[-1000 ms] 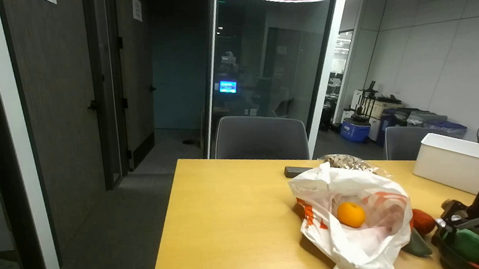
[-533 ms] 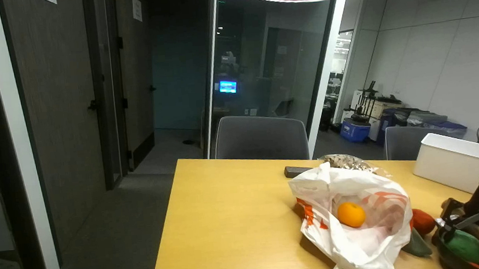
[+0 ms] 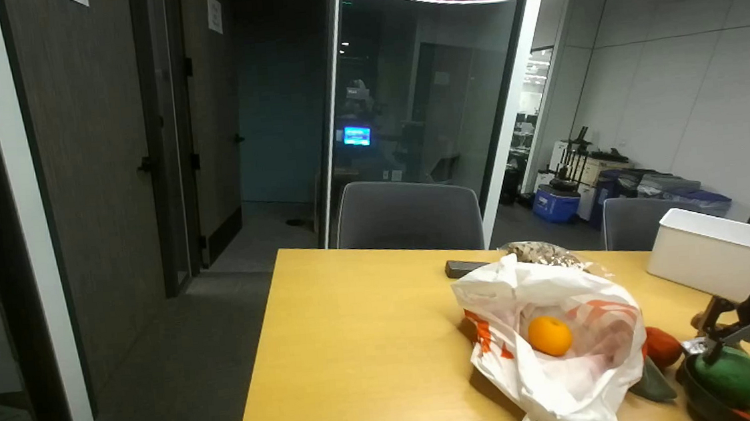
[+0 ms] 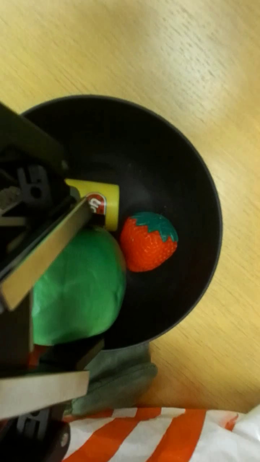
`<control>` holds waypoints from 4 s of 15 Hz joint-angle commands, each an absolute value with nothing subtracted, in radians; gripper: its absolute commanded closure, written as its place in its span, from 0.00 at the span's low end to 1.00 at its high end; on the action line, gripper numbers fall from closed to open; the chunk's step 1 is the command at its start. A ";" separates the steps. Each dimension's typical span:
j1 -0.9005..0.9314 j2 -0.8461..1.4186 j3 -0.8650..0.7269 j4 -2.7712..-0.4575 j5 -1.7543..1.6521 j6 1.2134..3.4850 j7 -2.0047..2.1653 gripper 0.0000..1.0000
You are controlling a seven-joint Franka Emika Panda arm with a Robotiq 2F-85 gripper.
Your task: Put the orange, the apple, the yellow container and the strawberry in the plastic
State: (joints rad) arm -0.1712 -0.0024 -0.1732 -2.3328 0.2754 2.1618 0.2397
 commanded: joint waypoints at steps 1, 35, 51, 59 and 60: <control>-0.175 -0.154 -0.177 -2.346 0.247 1.999 0.191 0.50; 0.146 0.203 0.032 -2.069 -0.405 2.258 0.787 0.50; 0.043 0.045 0.030 -2.002 0.083 1.796 0.255 0.00; -0.072 0.014 -0.079 -1.936 0.186 1.453 0.186 0.00; -0.081 0.023 -0.088 -1.948 0.189 1.460 0.195 0.00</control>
